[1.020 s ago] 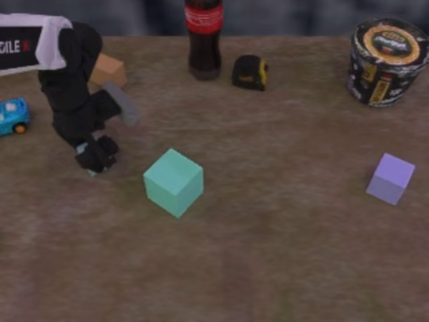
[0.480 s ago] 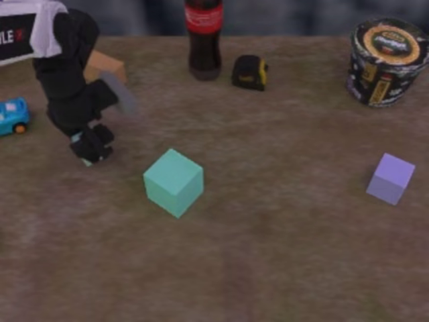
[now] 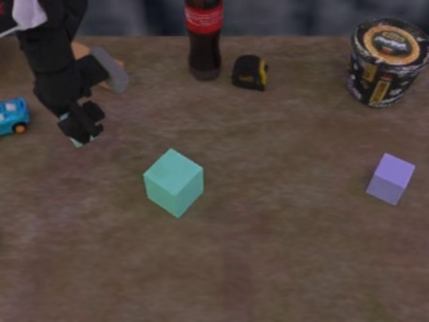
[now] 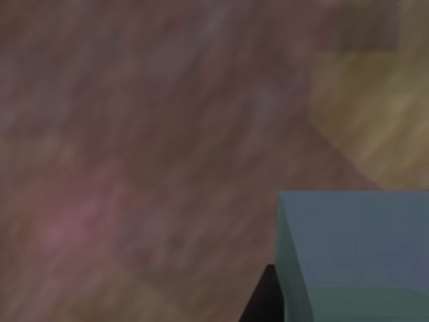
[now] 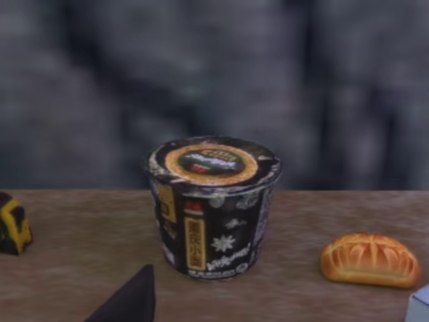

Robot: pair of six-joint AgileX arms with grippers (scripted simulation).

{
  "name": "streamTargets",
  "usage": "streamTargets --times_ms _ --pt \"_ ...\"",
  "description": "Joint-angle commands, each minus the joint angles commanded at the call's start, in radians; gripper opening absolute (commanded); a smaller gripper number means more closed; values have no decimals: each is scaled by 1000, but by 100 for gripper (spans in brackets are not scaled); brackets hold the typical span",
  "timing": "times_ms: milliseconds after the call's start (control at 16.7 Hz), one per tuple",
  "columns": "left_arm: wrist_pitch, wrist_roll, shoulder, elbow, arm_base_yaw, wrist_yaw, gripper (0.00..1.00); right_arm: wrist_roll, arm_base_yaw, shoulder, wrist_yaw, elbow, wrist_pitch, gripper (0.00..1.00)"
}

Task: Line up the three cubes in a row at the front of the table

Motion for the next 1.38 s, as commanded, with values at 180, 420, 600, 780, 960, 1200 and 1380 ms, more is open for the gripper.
streamTargets --times_ms 180,420,600,780,960,1200,1380 --pt "2 0 4 -1 -18 -1 0 0 0 0 0 0 0 100" --pt "-8 -31 4 10 -142 -2 0 0 0 0 0 0 0 100" --pt "-21 -72 3 20 -298 -3 0 0 0 0 0 0 0 100" --pt "-34 -118 -2 28 -480 -4 0 0 0 0 0 0 0 100" --pt "-45 -164 -11 33 -657 -6 0 0 0 0 0 0 0 100" --pt "-53 -207 -22 36 -823 -7 0 0 0 0 0 0 0 100" --pt "-54 -215 -25 37 -852 -8 0 0 0 0 0 0 0 100"
